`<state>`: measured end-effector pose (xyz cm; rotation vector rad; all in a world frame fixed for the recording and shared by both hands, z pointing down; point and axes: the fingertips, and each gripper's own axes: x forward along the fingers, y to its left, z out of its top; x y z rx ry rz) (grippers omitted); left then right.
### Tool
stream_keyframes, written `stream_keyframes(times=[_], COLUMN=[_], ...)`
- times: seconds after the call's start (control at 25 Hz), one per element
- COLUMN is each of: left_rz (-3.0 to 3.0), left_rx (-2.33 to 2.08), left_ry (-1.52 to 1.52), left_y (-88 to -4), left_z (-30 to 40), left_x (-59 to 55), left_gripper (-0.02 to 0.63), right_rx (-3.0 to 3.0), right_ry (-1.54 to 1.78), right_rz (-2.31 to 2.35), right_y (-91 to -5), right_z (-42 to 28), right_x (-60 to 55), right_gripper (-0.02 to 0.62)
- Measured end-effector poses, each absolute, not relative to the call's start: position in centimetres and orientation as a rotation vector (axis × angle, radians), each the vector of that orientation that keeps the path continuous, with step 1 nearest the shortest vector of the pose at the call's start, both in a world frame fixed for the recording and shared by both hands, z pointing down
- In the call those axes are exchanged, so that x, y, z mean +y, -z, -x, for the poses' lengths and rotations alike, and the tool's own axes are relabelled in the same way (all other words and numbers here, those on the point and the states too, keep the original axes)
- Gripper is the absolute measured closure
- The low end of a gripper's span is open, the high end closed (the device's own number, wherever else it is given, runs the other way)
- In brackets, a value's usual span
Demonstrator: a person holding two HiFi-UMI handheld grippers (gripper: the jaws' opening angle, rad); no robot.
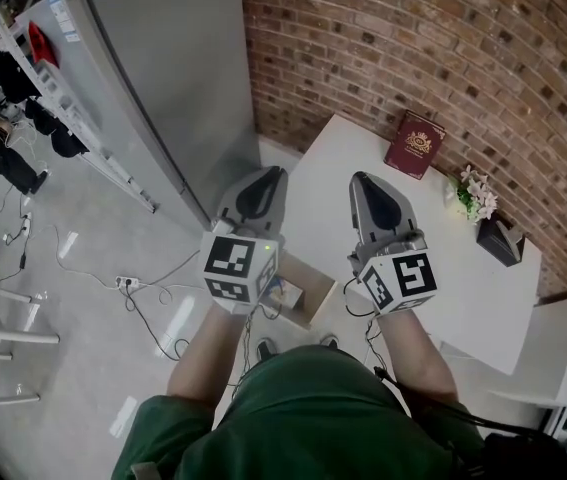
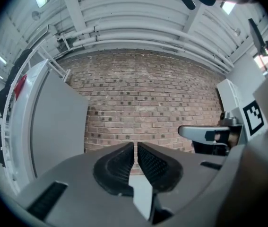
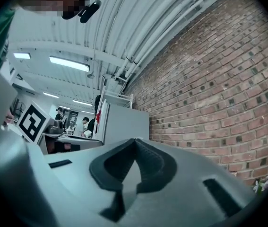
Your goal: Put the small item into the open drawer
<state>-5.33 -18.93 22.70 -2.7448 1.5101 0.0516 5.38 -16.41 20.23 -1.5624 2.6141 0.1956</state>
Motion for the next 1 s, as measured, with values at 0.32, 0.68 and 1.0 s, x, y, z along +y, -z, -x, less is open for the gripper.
stream_keyframes(times=[0.32,0.68,1.0], left_rz=[2.709,2.679,2.703], left_rx=[1.497,1.501,1.508], left_ry=[-0.039,-0.032,-0.016], left_y=[-22.4,-22.5,-22.8], left_z=[5.0,5.2,4.9], left_x=[-18.8,-19.1,-19.4], left_gripper=[0.591,0.592,0.591], right_rx=[2.595,2.598,2.598], right_ry=[-0.163,-0.145,-0.096], right_rz=[1.582,1.571,1.553], right_y=[-20.8,-20.9,-21.2], right_z=[-6.4,-6.4,-6.7], right_x=[-16.7,-16.9,-17.4], right_gripper=[0.594,0.594,0.594])
